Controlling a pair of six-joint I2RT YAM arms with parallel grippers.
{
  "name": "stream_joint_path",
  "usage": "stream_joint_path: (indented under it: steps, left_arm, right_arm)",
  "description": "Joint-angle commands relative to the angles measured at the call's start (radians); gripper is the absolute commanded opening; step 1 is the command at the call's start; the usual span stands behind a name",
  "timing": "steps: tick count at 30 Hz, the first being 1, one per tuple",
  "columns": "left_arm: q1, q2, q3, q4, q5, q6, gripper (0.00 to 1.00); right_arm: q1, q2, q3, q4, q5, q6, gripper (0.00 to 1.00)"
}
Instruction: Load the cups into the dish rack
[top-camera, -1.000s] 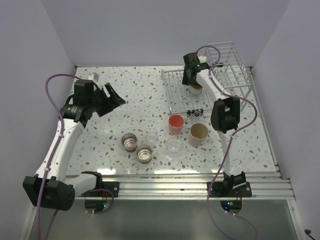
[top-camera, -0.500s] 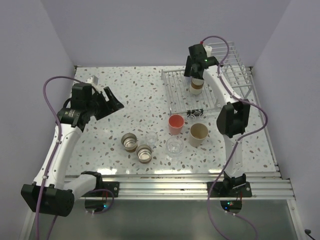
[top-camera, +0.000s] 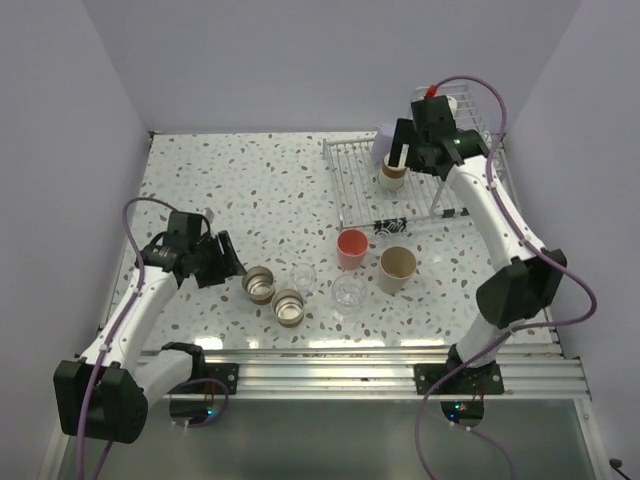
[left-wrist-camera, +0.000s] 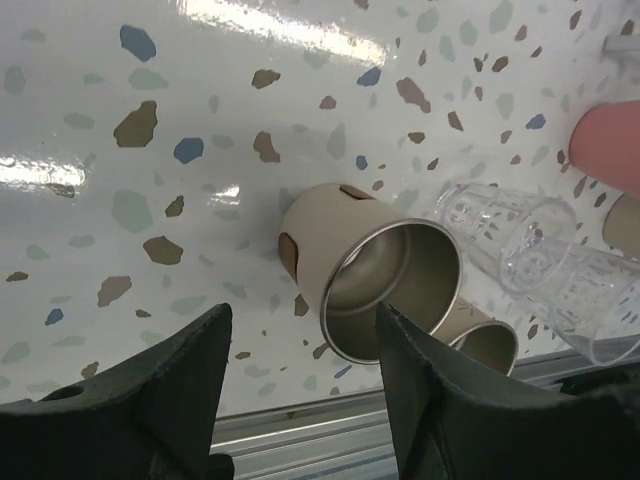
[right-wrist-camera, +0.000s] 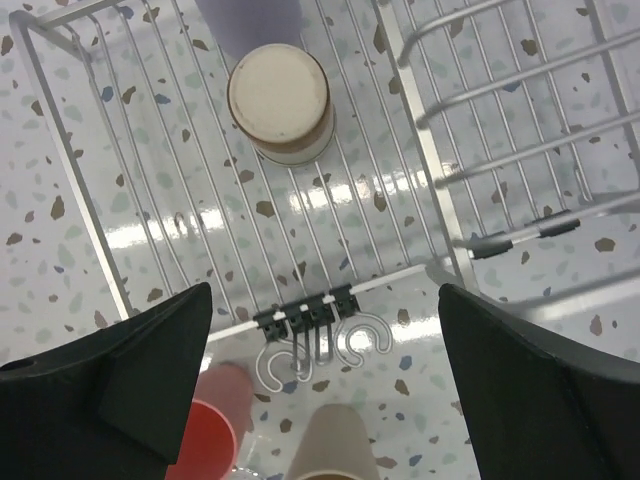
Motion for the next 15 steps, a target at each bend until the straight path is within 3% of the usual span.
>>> stream_joint_path:
  steps: [1,8,11,15]
  left_arm:
    - [0.006,-0.016,-0.050,0.059,0.034,0.038,0.62]
    - [0.000,0.065,-0.065,0.122,0.058,0.036,0.60]
    - [-0.012,0.121,-0.070,0.134,0.054,0.035,0.48]
    - [-0.060,0.177,-0.070,0.169,0.057,0.017,0.41]
  right_arm:
    - [-0.002,-0.148,-0.133,0.012,-0.013,-0.037,0.98]
    - [-0.003,-0.291,-0.266,0.007,0.009,-0.045,0.98]
    - [-0.003,-0.288,-0.252,-0.013,0.015,-0.046,0.98]
    - [-0.005,-0.295,-0.240,-0.013,0.036,-0.068,0.98]
